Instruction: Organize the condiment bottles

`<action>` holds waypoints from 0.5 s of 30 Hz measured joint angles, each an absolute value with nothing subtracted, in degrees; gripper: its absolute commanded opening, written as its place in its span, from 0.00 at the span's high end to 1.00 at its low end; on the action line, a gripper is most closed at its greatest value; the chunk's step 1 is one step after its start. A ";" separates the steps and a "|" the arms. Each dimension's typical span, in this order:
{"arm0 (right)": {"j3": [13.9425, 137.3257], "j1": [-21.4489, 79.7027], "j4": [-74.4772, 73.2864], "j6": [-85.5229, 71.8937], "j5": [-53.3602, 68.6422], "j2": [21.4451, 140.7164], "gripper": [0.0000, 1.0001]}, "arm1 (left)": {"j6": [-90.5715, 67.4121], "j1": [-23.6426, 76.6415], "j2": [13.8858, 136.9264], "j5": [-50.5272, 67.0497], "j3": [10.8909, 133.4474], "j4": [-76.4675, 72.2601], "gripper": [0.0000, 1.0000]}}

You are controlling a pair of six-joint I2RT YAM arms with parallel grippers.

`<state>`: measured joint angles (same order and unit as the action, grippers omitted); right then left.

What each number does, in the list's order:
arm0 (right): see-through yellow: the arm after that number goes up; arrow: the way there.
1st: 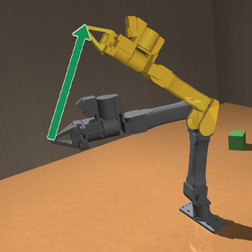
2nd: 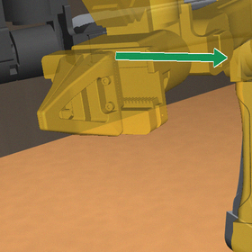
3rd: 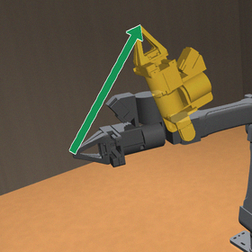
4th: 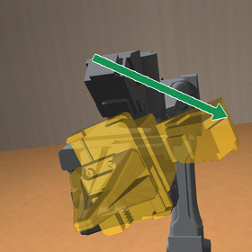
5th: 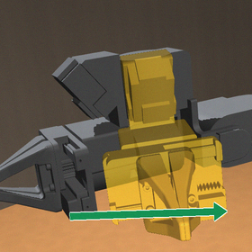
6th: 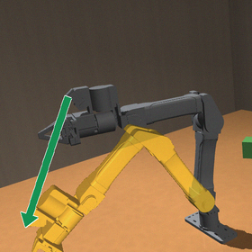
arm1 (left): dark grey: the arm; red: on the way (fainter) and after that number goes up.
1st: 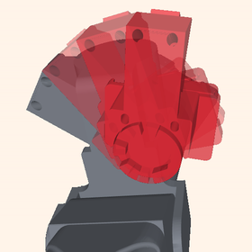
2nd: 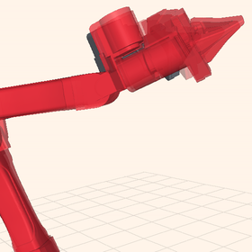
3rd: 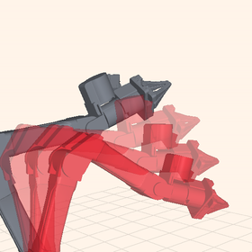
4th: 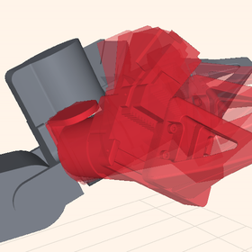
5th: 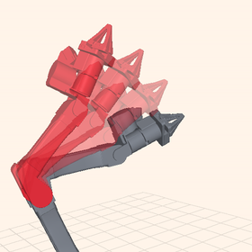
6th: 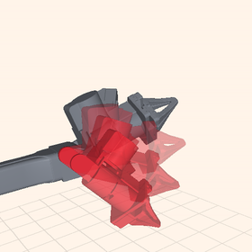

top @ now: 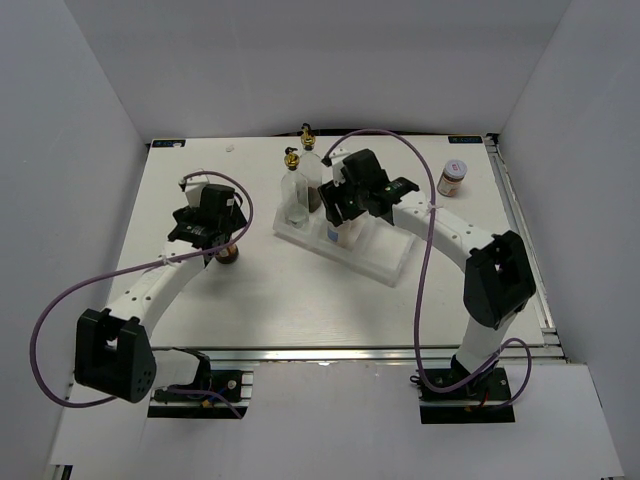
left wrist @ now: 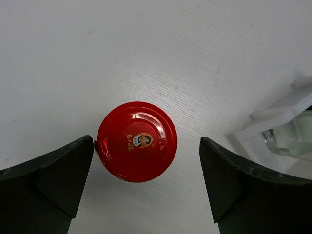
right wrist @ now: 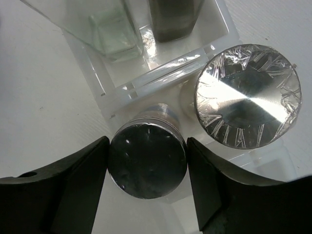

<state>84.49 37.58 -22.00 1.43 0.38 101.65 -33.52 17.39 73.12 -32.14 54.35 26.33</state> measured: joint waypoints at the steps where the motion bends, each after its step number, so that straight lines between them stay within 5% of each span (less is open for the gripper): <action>1: 84.49 37.60 -22.04 1.21 0.16 101.62 0.25 | -33.52 17.19 73.36 -32.01 54.06 26.20 0.02; 5: 84.49 37.74 -21.39 0.54 -1.02 101.47 0.11 | -33.52 16.71 74.28 -31.44 53.80 25.98 0.02; 15: 84.53 37.91 -21.47 0.43 -3.16 96.77 0.11 | -33.47 15.38 75.11 -30.76 53.10 24.60 0.02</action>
